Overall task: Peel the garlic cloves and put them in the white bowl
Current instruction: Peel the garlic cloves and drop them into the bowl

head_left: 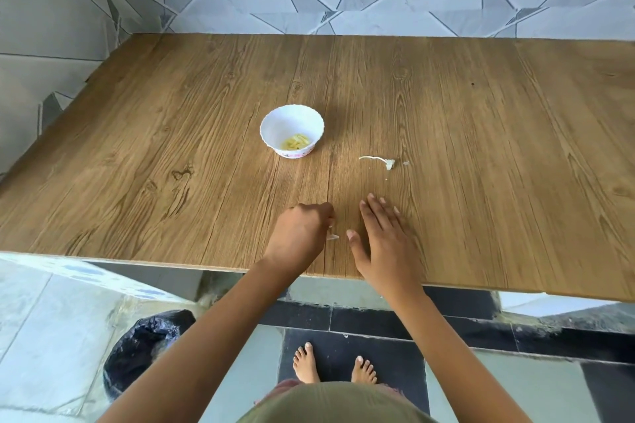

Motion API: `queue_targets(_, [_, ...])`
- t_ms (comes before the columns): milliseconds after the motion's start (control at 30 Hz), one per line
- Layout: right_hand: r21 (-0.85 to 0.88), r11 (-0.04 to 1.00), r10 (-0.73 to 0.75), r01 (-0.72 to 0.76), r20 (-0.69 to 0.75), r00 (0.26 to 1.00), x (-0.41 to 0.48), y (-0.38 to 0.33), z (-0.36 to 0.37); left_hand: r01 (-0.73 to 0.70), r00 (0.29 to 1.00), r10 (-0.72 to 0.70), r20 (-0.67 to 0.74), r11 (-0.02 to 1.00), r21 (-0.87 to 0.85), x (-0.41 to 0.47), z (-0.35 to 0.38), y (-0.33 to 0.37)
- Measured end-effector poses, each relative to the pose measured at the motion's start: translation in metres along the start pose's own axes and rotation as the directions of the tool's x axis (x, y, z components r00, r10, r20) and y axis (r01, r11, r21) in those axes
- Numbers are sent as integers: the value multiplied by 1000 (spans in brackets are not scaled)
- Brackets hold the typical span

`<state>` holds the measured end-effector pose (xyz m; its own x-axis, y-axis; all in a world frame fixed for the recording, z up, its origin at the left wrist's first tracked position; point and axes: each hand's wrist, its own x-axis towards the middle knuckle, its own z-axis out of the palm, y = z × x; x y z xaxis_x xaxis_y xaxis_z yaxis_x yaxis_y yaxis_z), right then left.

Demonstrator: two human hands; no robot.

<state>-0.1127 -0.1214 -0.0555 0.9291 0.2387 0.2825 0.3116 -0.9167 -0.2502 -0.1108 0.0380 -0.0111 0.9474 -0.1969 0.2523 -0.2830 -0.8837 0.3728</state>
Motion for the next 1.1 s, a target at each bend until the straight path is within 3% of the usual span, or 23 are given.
queue_targets(233, [79, 997, -4, 2, 25, 1000, -1, 2, -1, 2, 1000, -2, 1, 1000, -16, -1, 4, -2])
queue_targets(300, [236, 972, 3, -8, 23, 1000, 0, 3, -4, 30, 1000, -30, 1, 996, -80, -2, 3, -5])
queue_targets(367, [467, 884, 16, -28, 28, 999, 2, 4, -11, 131, 990, -140, -19, 957, -260, -2, -1, -9])
queue_targets(467, [692, 717, -2, -81, 119, 993, 10, -1, -23, 352, 915, -397, 73, 694, -628, -1, -14, -3])
queue_targets(533, [772, 612, 9, -173, 211, 977, 18, -8, -28, 399, 878, -451, 162, 503, -767, 0, -22, 5])
queue_targets(633, [828, 536, 36, -165, 174, 984, 26, -14, -31, 400, 871, -453, 187, 436, -806, 1, -26, 10])
queue_targets(833, [791, 609, -19, -65, 96, 995, 31, -15, -27, 413, 882, -450, 140, 596, -688, -1, -29, 7])
queue_targets(933, [605, 772, -134, 194, -144, 980, 30, -17, -25, 391, 910, -401, 111, 733, -556, 0, -32, 4])
queue_targets(1000, [433, 834, -247, 342, -261, 933, 31, -16, -24, 417, 904, -393, 168, 726, -546, 1, -36, 4])
queue_targets(1100, [218, 849, -392, 481, -350, 851, 32, -11, -22, 514, 853, -427, 301, 585, -628, 2, -38, 4])
